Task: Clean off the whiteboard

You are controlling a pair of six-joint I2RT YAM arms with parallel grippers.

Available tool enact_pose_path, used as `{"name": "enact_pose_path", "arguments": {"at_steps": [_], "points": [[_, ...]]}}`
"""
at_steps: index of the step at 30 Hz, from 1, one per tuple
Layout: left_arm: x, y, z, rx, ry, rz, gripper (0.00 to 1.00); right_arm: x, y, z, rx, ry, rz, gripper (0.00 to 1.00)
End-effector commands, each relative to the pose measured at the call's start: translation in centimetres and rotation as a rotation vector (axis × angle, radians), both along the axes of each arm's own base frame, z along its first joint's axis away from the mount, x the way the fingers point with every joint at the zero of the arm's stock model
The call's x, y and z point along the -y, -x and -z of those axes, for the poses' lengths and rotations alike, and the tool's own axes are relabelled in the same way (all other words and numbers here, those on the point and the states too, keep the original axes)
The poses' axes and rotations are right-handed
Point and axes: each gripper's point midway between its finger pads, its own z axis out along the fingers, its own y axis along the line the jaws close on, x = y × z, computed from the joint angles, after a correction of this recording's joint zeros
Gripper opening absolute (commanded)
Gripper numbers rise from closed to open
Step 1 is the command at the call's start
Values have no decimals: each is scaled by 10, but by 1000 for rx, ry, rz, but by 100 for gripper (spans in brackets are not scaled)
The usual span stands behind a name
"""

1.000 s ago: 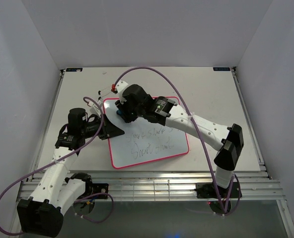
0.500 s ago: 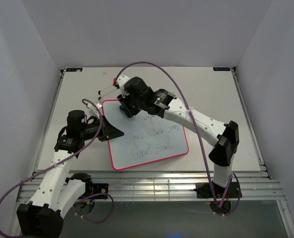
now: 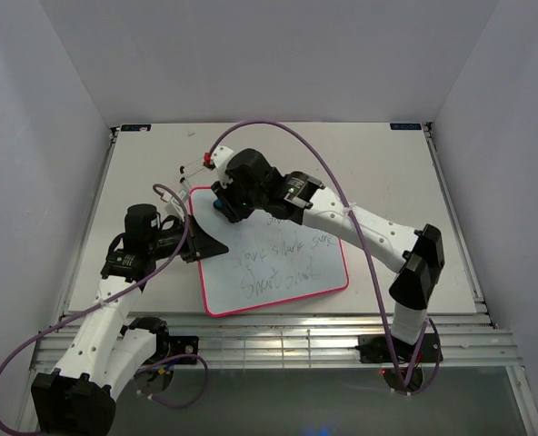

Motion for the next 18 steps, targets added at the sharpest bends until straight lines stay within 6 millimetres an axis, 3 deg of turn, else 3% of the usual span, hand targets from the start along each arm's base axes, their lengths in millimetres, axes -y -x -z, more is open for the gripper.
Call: {"name": "enact_pose_path", "arguments": {"at_steps": [1,2,3,4,6,12,15,18], "points": [[2,-5,-16,293,-80,94,0,51,-13,50,-41,151,98,8],[2,-5,-18,301,-81,93,0,44,0,48,-68,106,40,8],[1,-4,-18,304,-80,93,0,42,17,61,-98,100,-4,8],[1,-5,-19,305,-81,92,0,31,26,47,-86,27,-46,8],[1,-5,-20,312,-84,86,0,13,59,47,-104,-6,-141,8],[1,-6,-19,311,-82,84,0,-37,111,36,-94,-76,-302,8],[1,-6,-20,315,-82,85,0,-48,117,32,-76,-87,-325,8],[0,-6,-20,318,-85,80,0,-32,88,55,-50,8,-206,8]]}}
